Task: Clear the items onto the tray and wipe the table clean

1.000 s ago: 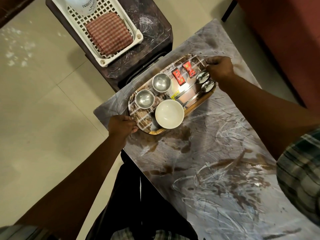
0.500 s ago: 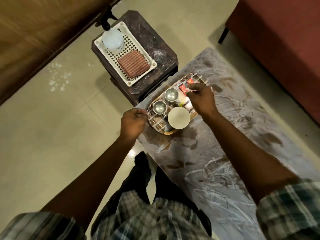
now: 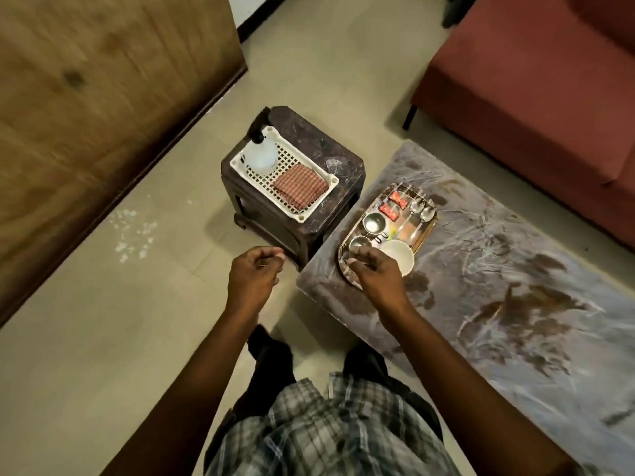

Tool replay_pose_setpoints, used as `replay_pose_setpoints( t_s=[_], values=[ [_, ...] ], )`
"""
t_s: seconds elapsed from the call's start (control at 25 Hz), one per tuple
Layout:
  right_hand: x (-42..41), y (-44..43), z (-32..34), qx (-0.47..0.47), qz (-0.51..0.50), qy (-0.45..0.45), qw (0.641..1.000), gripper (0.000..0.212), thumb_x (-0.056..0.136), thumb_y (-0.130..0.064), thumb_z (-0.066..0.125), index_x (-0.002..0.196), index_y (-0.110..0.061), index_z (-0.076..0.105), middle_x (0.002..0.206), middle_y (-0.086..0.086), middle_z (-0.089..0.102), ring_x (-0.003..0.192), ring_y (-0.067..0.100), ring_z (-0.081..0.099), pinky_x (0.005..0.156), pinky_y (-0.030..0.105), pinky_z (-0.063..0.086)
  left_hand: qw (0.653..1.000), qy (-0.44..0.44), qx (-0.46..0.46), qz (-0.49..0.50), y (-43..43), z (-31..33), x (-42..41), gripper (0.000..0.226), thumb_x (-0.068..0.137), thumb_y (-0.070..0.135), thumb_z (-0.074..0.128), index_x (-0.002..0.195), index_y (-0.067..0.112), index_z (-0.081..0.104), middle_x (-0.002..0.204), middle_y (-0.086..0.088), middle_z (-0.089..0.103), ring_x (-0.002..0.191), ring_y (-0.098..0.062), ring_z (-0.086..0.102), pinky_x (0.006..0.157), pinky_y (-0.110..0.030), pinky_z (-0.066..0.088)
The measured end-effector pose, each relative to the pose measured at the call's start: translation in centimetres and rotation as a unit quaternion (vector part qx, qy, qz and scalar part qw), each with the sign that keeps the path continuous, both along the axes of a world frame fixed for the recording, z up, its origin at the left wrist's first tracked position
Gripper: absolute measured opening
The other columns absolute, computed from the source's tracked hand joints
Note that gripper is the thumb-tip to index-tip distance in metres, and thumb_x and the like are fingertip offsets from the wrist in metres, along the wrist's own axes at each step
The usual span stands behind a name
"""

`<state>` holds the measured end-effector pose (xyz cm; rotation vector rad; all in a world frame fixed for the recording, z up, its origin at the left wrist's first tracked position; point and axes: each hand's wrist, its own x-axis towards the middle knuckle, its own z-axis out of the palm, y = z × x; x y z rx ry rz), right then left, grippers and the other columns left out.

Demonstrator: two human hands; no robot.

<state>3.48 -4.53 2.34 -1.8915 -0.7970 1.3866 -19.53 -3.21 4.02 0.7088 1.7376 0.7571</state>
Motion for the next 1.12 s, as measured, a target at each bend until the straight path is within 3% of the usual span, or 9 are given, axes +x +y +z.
replay_pose_setpoints(
  t_s=[0.08, 0.2, 0.28, 0.4, 0.52, 0.64, 0.84, 0.96, 1.12],
  values=[
    [-3.2, 0.6, 0.4, -0.013, -0.027, 0.008, 1.000, 0.024, 0.102, -0.010, 0.070, 0.126, -0.012, 0.075, 0.120, 0.007, 0.078, 0.110, 0.027, 0.074, 0.102, 0.048, 0.061, 1.000, 0.002, 0.006, -0.012, 1.4, 0.5, -3.7, 0.015, 0.097, 0.016, 0.074, 0.111, 0.013, 0.078, 0.108, -0.013, 0.081, 0.105, -0.031, 0.076, 0.081, -0.037, 0.062],
    [-7.0, 2.9, 0.7, -0.012, -0.061, 0.043, 0.997, 0.026, 0.102, -0.010, 0.070, 0.128, -0.010, 0.073, 0.111, 0.004, 0.076, 0.091, 0.016, 0.070, 0.084, 0.038, 0.059, 0.999, 0.002, 0.023, -0.041, 5.1, 1.2, -7.8, 0.017, 0.097, 0.016, 0.074, 0.113, 0.012, 0.078, 0.110, -0.016, 0.080, 0.104, -0.030, 0.075, 0.079, -0.034, 0.059],
    [-9.1, 5.0, 0.6, -0.017, -0.076, 0.057, 0.995, 0.027, 0.101, -0.013, 0.071, 0.129, -0.012, 0.072, 0.116, 0.004, 0.077, 0.098, 0.014, 0.072, 0.079, 0.030, 0.056, 0.998, 0.001, 0.033, -0.062, 8.2, 1.1, -9.6, 0.018, 0.096, 0.016, 0.074, 0.113, 0.011, 0.078, 0.111, -0.019, 0.080, 0.100, -0.028, 0.074, 0.082, -0.039, 0.061],
    [-11.0, 8.9, -1.0, -0.037, -0.113, 0.080, 0.990, 0.031, 0.100, -0.016, 0.074, 0.130, -0.014, 0.069, 0.120, 0.007, 0.077, 0.110, 0.023, 0.075, 0.086, 0.037, 0.062, 0.996, 0.013, 0.037, -0.084, 13.1, 0.0, -10.4, 0.023, 0.095, 0.013, 0.075, 0.117, 0.009, 0.076, 0.114, -0.023, 0.078, 0.096, -0.023, 0.071, 0.095, -0.050, 0.061],
    [-12.3, 13.6, -3.3, -0.070, -0.149, 0.098, 0.982, 0.036, 0.099, -0.018, 0.076, 0.133, -0.014, 0.066, 0.110, 0.006, 0.078, 0.096, 0.027, 0.074, 0.088, 0.043, 0.063, 0.995, 0.002, 0.028, -0.096, 17.9, -1.9, -10.0, 0.031, 0.094, 0.007, 0.076, 0.124, 0.005, 0.070, 0.113, -0.021, 0.077, 0.098, -0.025, 0.070, 0.106, -0.055, 0.057],
    [-13.1, 18.2, -6.3, -0.115, -0.166, 0.077, 0.976, 0.041, 0.099, -0.019, 0.074, 0.137, -0.011, 0.062, 0.108, 0.005, 0.076, 0.077, 0.018, 0.062, 0.065, 0.032, 0.051, 0.995, 0.003, 0.008, -0.100, 22.4, -4.4, -9.8, 0.040, 0.091, 0.001, 0.077, 0.128, 0.006, 0.063, 0.107, -0.021, 0.074, 0.093, -0.029, 0.068, 0.106, -0.059, 0.056],
    [-12.8, 23.2, -10.7, -0.180, -0.177, -0.001, 0.968, 0.041, 0.096, -0.016, 0.075, 0.133, -0.005, 0.063, 0.107, 0.011, 0.071, 0.076, 0.019, 0.066, 0.054, 0.028, 0.047, 0.959, 0.183, 0.039, -0.214, 28.4, -8.8, -11.5, 0.071, 0.079, 0.013, 0.089, 0.142, 0.010, 0.056, 0.123, -0.015, 0.064, 0.114, -0.029, 0.066, 0.106, -0.047, 0.055],
    [-13.0, 24.9, -12.6, -0.231, -0.183, -0.046, 0.954, 0.047, 0.093, -0.019, 0.076, 0.136, -0.008, 0.062, 0.119, 0.009, 0.074, 0.097, 0.027, 0.075, 0.078, 0.041, 0.066, 0.902, 0.225, 0.110, -0.351, 32.0, -10.9, -12.1, 0.095, 0.074, 0.026, 0.095, 0.154, 0.014, 0.045, 0.143, -0.015, 0.050, 0.134, -0.031, 0.052, 0.109, -0.040, 0.051],
    [-14.5, 26.9, -14.2, -0.283, -0.215, -0.078, 0.932, 0.069, 0.085, -0.022, 0.080, 0.146, -0.007, 0.051, 0.138, 0.012, 0.069, 0.121, 0.032, 0.071, 0.102, 0.047, 0.062, 0.853, 0.195, 0.134, -0.464, 36.4, -13.1, -10.6, 0.110, 0.075, 0.047, 0.093, 0.163, 0.018, 0.033, 0.157, -0.012, 0.043, 0.144, -0.024, 0.042, 0.116, -0.034, 0.043]
  ],
)
